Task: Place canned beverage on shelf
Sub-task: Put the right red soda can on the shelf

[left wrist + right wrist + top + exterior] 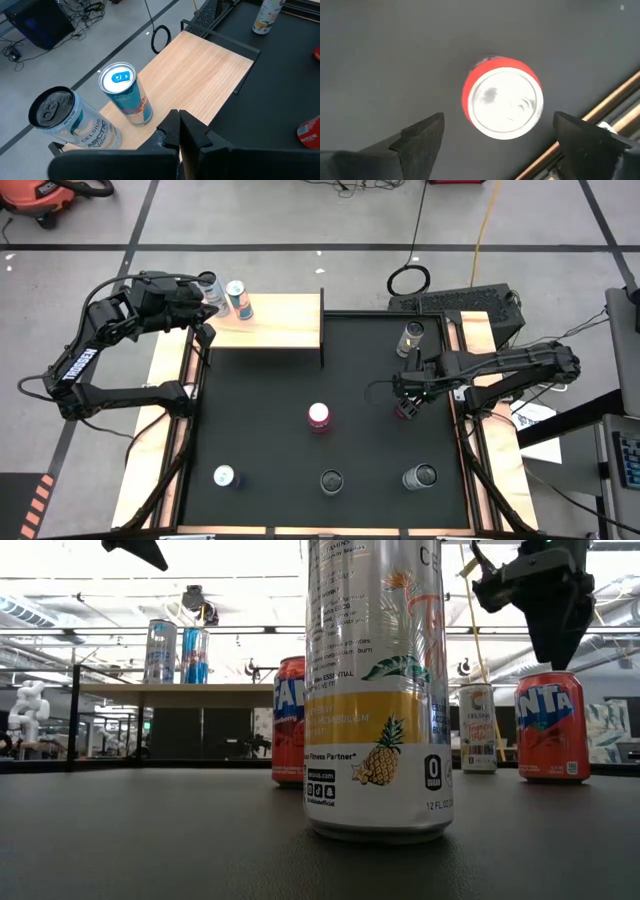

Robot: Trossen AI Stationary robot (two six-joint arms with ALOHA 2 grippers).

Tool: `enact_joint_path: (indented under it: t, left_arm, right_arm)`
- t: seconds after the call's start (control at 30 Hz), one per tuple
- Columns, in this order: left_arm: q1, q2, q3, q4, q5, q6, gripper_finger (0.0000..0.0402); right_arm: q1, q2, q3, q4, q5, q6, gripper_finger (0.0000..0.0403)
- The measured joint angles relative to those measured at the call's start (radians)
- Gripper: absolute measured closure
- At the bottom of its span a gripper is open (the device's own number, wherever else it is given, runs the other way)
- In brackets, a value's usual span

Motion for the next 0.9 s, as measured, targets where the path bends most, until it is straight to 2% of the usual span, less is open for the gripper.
enact_joint_path:
  t: [0.53,0.7,0.9]
  left_arm:
    - [0.0,0.0,0.0,0.0,0.0,0.0,0.0401]
    - [0.0,0.0,0.0,0.0,0.0,0.001,0.0401]
    - [0.0,0.0,0.0,0.0,0.0,0.005,0.0401]
  right_arm:
    - [0.0,0.063,-0.011,0.012,0.025,-0.02,0.005]
    - [0.0,0.052,-0.096,0.04,0.02,0.0,0.005]
    - [-0.001,-0.002,-0.217,0.236,-0.052,0.004,0.005]
